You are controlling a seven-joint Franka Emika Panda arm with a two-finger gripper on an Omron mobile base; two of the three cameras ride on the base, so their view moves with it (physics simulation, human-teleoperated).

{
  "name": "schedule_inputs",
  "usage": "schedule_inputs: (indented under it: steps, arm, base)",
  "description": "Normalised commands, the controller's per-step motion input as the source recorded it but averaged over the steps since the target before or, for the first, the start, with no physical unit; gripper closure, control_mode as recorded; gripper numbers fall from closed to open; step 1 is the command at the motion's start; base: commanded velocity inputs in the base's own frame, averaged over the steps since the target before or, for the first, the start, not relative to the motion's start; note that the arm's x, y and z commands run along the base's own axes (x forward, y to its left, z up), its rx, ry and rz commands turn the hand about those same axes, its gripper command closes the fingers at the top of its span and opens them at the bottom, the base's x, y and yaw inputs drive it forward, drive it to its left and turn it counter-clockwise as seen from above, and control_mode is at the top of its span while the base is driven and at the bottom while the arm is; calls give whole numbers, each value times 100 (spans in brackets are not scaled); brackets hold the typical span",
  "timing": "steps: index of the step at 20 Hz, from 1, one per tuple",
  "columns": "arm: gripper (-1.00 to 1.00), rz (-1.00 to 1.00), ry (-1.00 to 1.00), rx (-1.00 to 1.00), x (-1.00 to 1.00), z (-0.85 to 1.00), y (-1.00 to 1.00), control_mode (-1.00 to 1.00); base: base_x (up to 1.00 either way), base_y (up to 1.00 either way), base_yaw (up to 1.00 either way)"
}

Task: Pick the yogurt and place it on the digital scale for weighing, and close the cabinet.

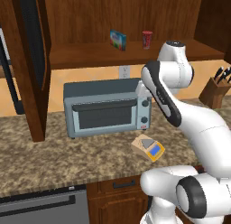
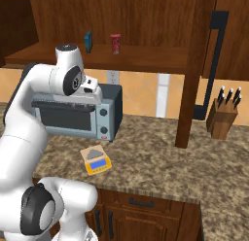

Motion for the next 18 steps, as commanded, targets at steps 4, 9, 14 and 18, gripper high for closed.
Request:
schedule_inputs:
  steps: [4, 9, 14, 18]
  arm:
    - [-100, -5, -8, 0, -76, 0, -13, -100]
    - [-100, -1, -46, -1, -78, 29, 1, -100]
    - [-100, 0, -45, 0, -44, 73, -1, -100]
    - [-100, 0, -31, 0, -22, 80, -6, -100]
  base:
    - [0, 0, 0]
    - [0, 0, 0]
    - [0, 0, 0]
    - [0, 0, 0]
